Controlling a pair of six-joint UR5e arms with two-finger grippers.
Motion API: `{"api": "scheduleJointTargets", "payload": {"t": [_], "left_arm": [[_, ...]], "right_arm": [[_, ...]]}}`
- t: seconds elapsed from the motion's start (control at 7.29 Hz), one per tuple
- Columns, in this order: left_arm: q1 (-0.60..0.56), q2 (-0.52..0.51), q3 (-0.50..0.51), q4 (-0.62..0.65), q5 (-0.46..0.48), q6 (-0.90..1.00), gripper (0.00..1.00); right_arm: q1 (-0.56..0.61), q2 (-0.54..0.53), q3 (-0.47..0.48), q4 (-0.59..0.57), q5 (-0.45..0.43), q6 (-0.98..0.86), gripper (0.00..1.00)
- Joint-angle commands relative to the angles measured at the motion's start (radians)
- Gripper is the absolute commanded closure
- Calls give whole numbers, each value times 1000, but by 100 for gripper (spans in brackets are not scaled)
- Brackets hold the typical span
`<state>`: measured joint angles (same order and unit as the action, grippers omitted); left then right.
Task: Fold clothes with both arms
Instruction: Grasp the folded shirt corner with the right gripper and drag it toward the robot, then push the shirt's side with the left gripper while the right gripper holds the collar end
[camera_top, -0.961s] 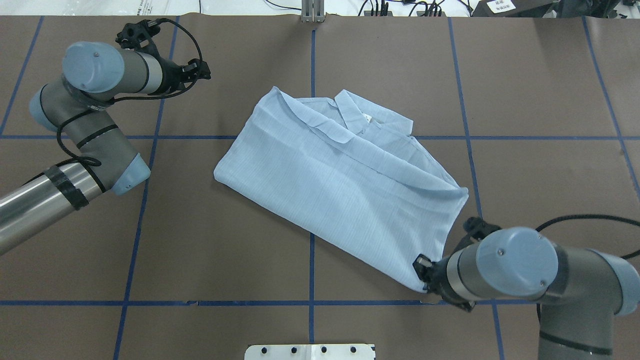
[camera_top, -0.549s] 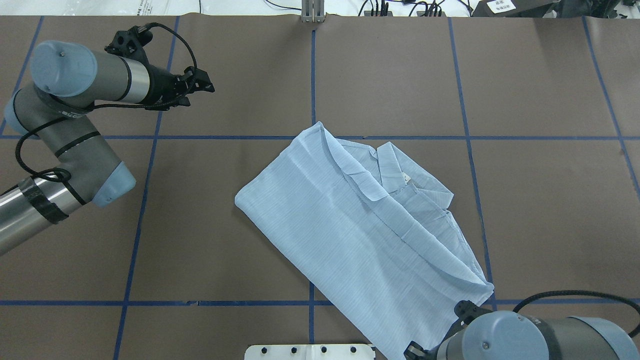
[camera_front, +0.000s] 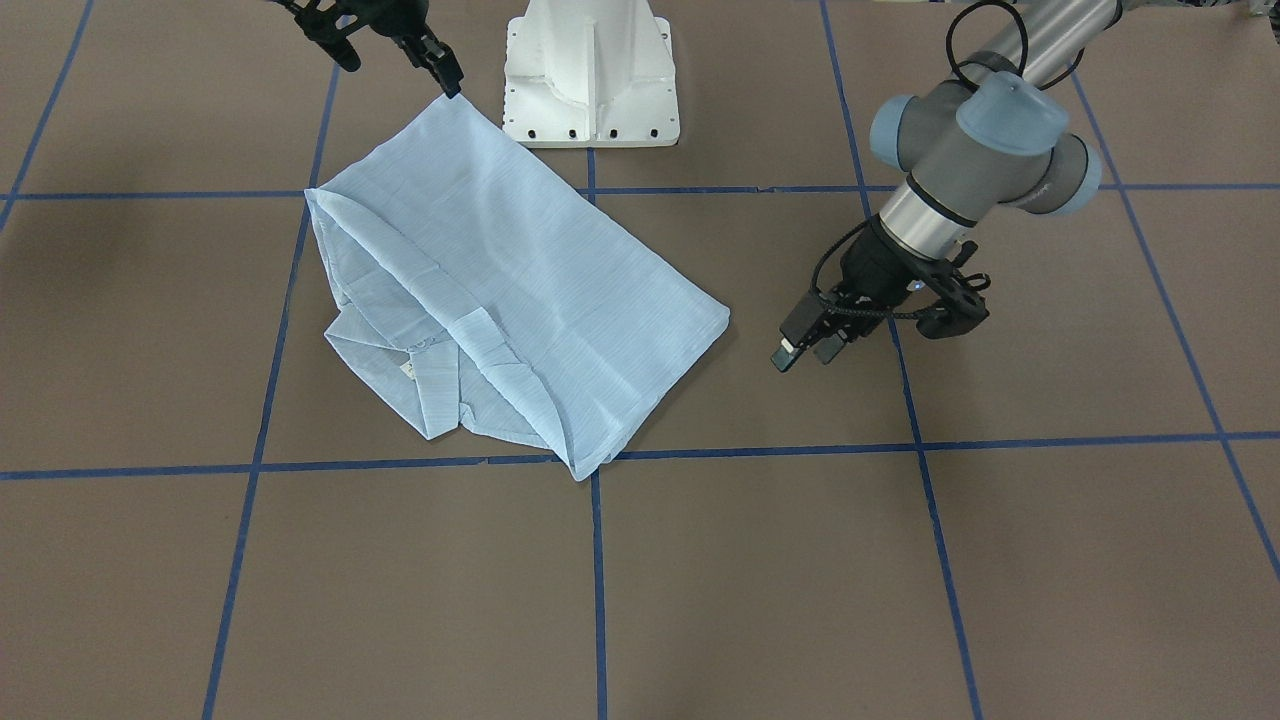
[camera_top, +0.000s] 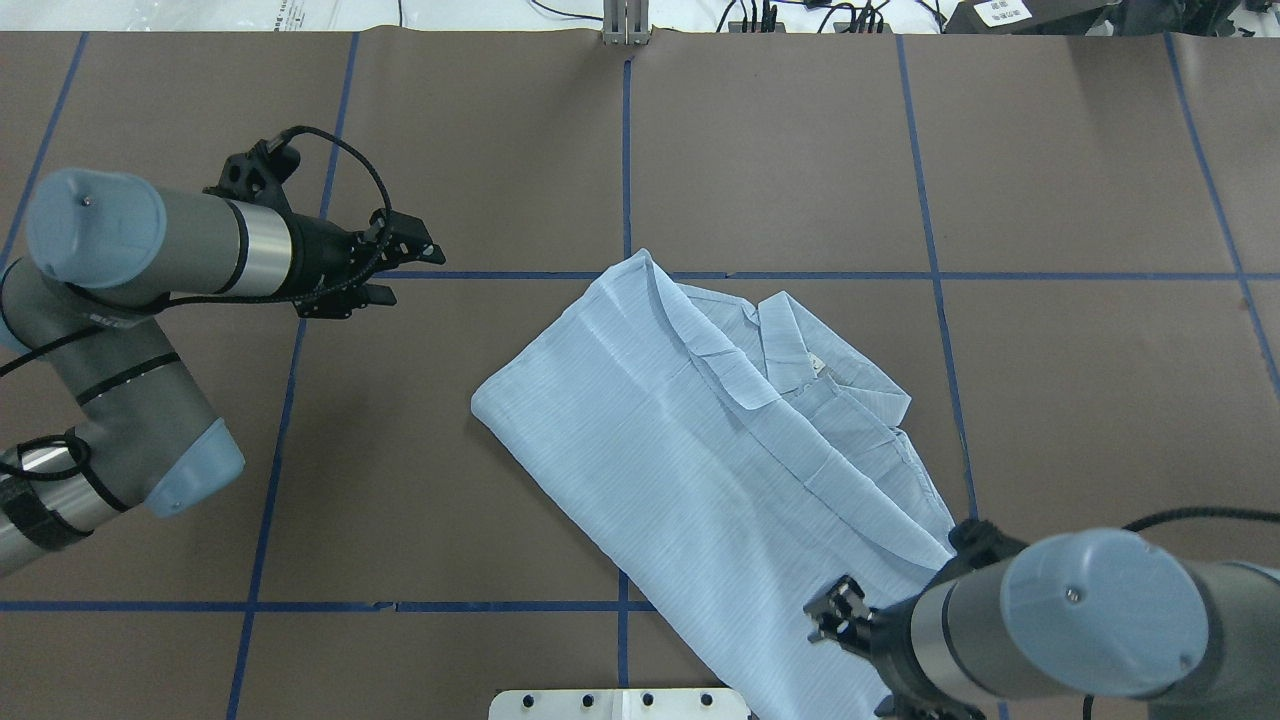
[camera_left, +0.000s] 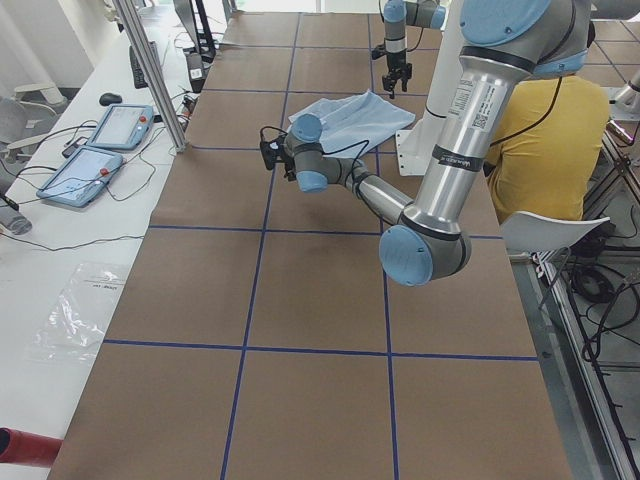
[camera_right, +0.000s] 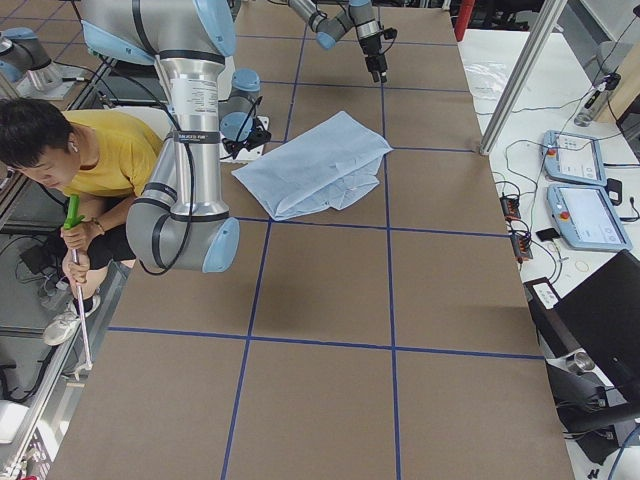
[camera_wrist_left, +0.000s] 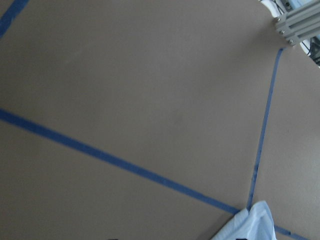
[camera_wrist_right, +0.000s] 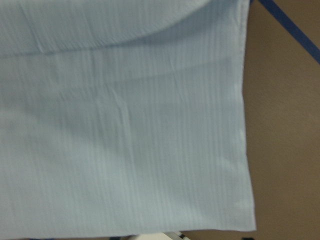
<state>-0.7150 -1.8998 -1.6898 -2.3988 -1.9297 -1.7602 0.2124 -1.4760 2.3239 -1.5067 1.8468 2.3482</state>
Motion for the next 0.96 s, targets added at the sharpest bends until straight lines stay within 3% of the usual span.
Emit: {"api": "scheduleJointTargets", "payload": {"t": [0.0, 0.27, 0.55, 0.82], "left_arm": [[119, 28, -36, 3, 67, -132, 16], [215, -4, -34, 89, 159, -171, 16], [288, -50, 4, 150, 205, -170, 17], [290, -51, 22, 152, 228, -170, 35]], "right_arm": [[262, 89, -79, -1, 14, -23, 0], [373, 167, -193, 5, 55, -162, 0], [384, 172, -222, 8, 51, -198, 0], [384, 174, -241, 10, 49, -198, 0]]}}
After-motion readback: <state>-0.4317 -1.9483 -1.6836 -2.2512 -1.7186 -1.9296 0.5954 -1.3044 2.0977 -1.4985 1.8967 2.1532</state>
